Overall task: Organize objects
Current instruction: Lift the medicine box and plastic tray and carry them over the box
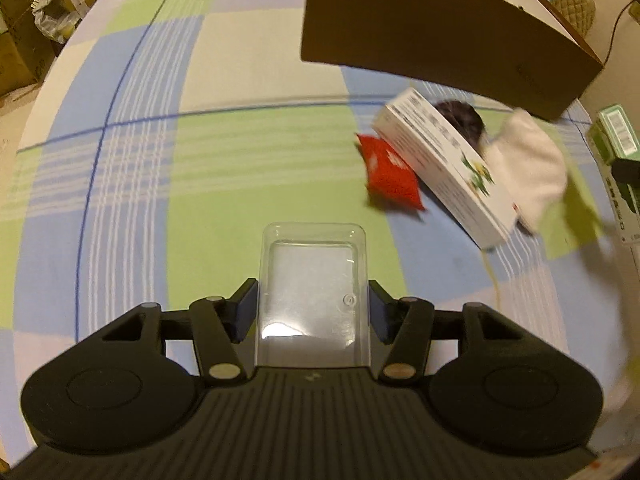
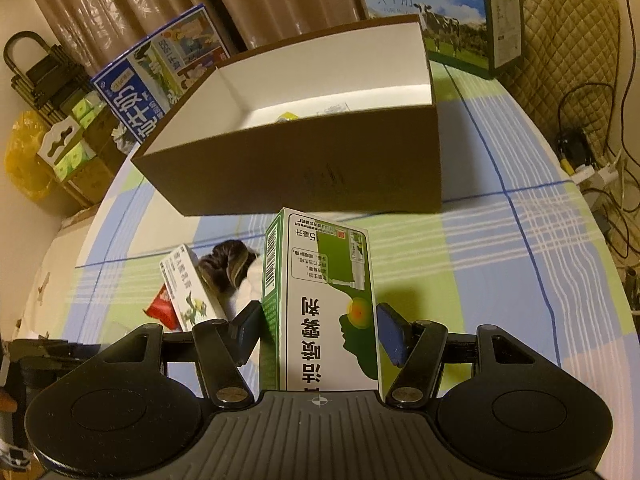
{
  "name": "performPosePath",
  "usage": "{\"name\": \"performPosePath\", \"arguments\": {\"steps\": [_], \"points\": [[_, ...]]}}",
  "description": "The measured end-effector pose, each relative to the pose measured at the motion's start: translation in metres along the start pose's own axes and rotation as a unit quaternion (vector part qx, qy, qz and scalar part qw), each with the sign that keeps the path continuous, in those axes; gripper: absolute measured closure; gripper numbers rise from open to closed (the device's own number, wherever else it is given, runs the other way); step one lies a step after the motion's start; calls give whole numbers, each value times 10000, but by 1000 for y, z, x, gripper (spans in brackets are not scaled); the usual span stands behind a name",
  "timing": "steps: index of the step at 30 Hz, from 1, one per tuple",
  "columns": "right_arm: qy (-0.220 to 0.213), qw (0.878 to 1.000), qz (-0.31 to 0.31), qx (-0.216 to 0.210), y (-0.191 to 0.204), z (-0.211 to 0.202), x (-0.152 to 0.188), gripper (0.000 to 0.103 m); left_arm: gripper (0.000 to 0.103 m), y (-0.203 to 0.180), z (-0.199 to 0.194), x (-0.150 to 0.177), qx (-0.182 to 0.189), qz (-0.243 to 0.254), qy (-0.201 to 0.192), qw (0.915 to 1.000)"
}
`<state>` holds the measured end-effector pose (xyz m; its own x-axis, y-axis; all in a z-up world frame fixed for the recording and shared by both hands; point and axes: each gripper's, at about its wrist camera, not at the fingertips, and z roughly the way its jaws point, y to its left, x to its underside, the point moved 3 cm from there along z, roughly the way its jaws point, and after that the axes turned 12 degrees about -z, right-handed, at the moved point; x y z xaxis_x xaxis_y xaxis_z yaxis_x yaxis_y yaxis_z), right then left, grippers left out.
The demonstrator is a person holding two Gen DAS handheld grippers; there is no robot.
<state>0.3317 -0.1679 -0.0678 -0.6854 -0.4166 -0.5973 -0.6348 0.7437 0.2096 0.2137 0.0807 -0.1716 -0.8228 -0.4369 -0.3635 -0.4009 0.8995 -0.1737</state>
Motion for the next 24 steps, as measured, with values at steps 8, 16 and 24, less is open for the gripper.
{"name": "performPosePath", "arguments": {"steps": [8, 16, 24], "points": [[-5, 10000, -1, 9, -1, -7, 7, 45, 51, -11, 3, 2, -219, 81, -61, 9997], [8, 10000, 33, 28, -6, -15, 15, 45, 51, -24, 4, 7, -414, 308, -88, 9986], [-28, 10000, 27, 31, -12, -19, 14, 45, 51, -27, 3, 9, -446, 245, -49, 9987]]}}
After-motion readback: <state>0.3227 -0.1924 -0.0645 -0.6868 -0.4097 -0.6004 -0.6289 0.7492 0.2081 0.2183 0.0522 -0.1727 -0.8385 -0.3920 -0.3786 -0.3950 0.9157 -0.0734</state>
